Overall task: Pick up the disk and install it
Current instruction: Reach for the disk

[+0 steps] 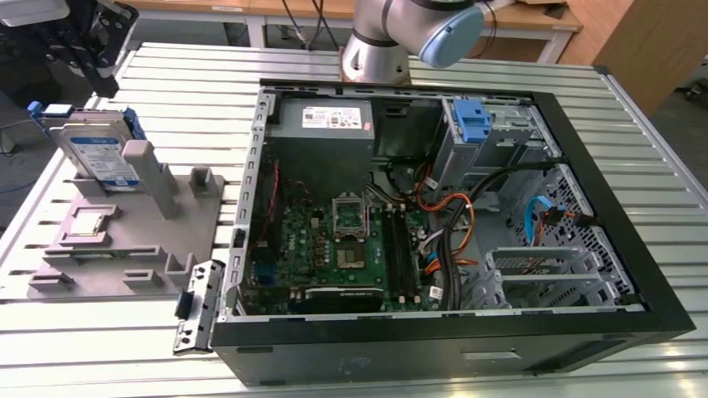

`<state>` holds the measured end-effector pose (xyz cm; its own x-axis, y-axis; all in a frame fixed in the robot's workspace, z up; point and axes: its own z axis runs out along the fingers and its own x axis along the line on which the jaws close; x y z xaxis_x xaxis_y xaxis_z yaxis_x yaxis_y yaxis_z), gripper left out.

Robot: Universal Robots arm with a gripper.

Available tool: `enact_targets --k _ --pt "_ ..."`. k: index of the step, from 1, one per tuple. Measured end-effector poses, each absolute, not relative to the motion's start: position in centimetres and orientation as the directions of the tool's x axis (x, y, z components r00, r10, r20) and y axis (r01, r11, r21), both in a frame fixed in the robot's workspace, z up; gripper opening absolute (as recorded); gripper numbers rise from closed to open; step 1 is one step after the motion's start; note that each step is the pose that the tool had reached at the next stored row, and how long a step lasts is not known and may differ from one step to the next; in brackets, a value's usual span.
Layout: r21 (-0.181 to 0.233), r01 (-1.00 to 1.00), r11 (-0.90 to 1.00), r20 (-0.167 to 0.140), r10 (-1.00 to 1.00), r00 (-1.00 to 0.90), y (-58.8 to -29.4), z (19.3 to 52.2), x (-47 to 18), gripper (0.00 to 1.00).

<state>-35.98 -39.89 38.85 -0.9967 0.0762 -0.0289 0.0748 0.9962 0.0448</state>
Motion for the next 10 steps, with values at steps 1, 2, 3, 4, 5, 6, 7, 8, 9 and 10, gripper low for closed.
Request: enact_targets --k 1,2,3,4,5,6,7,8,9,10 --pt "0.045 0.075 0.996 -0.029 0.076 -0.997 -39.9 38.8 -36.1 0.11" --pt "0.045 0.075 0.996 -0.029 0.076 -0.997 -39.9 38.8 -36.3 0.11" --pt "0.045 0.075 0.996 -0.029 0.076 -0.997 -39.9 38.8 -36.4 0.11" --pt "0.045 0.075 0.996 -0.029 0.076 -0.997 -39.9 38.8 -36.6 0.11" --pt "0.045 0.075 0.996 -0.029 0.076 -0.997 -39.9 38.8 -36.7 0.11" --pt "0.045 0.075 0.996 -0.029 0.076 -0.997 -39.9 38.8 -36.8 0.11" --pt "0.045 0.075 0.996 -0.029 0.076 -0.997 -39.9 38.8 -37.0 0.11" --pt "0.045 0.075 0.996 -0.029 0.076 -0.997 -39.9 38.8 -37.1 0.11" --pt "0.045 0.075 0.996 -0.029 0.076 -0.997 -39.9 38.8 -37.2 0.11" --pt "0.045 0.075 0.996 -0.029 0.076 -0.997 -39.9 38.8 -37.3 0.11"
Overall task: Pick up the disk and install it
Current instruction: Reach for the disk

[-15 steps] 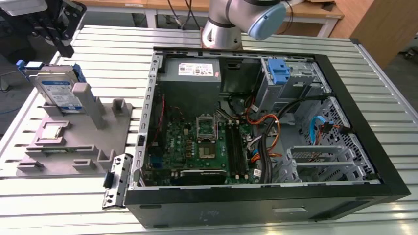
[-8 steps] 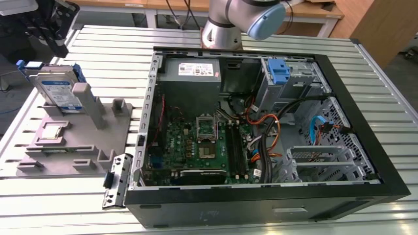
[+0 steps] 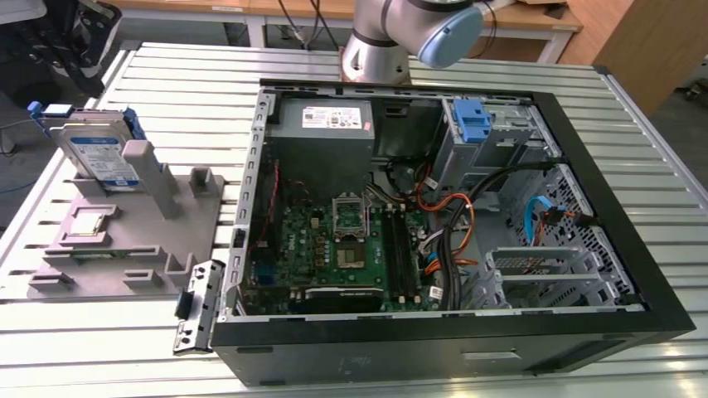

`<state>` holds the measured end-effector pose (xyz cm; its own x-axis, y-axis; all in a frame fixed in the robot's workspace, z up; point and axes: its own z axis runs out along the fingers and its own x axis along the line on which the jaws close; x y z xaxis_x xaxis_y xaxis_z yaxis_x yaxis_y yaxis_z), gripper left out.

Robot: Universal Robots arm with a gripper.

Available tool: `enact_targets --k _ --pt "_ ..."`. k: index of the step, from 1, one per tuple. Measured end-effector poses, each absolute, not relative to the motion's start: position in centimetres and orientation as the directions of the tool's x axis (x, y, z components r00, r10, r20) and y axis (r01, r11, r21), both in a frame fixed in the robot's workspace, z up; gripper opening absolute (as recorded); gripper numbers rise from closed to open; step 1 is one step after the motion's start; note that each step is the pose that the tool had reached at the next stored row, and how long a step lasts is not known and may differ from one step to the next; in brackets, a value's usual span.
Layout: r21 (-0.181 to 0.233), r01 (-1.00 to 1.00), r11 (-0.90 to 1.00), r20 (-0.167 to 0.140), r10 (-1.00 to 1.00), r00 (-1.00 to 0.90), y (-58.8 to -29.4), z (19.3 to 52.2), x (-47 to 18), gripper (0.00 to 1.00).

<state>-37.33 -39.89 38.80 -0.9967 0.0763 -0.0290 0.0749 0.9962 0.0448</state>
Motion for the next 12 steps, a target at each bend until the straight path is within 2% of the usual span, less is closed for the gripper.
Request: enact_targets --k 12 --pt "0.045 0.075 0.996 -0.029 0.076 -0.997 -39.9 38.7 -38.6 0.11"
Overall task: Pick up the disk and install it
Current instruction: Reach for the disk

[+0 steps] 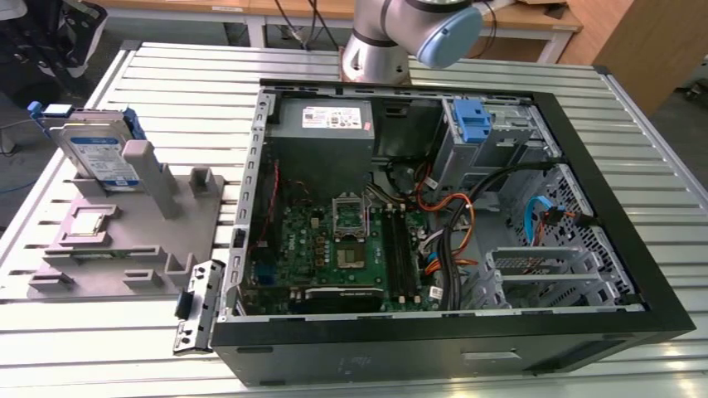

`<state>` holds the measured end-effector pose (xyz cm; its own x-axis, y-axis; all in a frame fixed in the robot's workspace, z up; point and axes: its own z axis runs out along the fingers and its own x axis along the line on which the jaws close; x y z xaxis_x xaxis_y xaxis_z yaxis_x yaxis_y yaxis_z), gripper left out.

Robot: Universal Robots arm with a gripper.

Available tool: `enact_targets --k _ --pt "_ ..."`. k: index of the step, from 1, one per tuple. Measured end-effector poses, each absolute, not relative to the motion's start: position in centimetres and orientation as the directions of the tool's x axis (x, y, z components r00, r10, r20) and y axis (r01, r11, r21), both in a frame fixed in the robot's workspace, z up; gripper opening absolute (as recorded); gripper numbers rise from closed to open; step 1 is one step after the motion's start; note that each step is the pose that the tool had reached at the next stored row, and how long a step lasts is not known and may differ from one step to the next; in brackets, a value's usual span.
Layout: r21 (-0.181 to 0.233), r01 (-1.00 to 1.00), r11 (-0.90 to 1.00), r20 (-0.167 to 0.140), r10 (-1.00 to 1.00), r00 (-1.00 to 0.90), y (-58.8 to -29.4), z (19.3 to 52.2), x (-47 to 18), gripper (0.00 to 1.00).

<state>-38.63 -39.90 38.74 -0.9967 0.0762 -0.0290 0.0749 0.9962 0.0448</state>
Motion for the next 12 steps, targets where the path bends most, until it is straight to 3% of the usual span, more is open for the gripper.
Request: enact_targets --k 12 --pt "0.045 0.075 0.996 -0.029 0.076 -0.997 -39.9 38.7 -40.0 0.11"
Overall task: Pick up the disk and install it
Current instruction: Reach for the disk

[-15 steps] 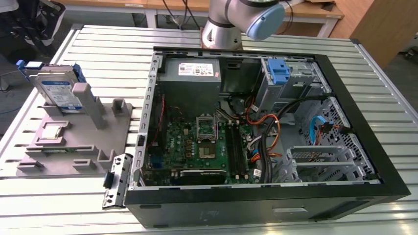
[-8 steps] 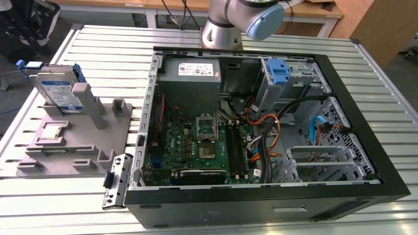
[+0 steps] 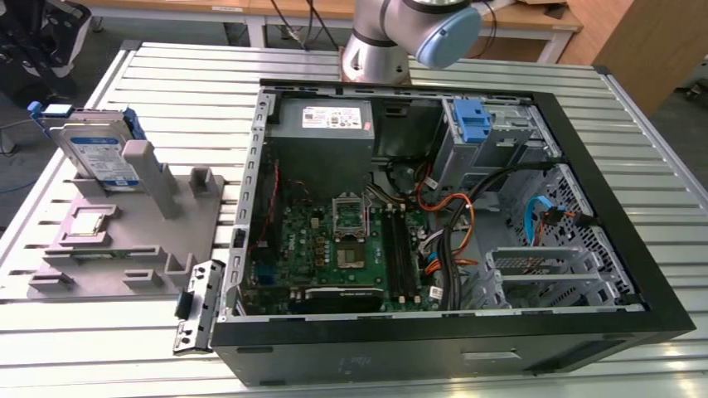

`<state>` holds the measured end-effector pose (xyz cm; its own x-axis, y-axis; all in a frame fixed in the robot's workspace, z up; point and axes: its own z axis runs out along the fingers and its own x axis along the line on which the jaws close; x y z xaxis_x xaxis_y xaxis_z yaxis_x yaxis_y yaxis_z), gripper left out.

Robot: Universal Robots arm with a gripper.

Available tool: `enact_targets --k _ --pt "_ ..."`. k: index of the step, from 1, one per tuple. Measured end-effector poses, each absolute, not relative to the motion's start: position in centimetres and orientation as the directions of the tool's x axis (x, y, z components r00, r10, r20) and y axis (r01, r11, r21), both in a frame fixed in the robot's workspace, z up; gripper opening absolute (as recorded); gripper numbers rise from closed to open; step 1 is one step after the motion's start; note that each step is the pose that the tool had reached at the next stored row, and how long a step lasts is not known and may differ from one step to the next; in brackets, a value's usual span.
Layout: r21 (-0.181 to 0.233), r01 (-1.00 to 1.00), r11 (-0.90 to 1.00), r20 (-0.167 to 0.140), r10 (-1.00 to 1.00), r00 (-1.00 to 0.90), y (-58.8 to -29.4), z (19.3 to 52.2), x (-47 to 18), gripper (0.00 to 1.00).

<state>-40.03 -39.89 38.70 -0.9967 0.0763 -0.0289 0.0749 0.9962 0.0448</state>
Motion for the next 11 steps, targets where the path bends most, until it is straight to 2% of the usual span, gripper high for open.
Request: enact_targets --k 11 --pt "0.045 0.075 0.996 -0.029 0.076 -0.997 -39.79 38.67 -40.34 0.11"
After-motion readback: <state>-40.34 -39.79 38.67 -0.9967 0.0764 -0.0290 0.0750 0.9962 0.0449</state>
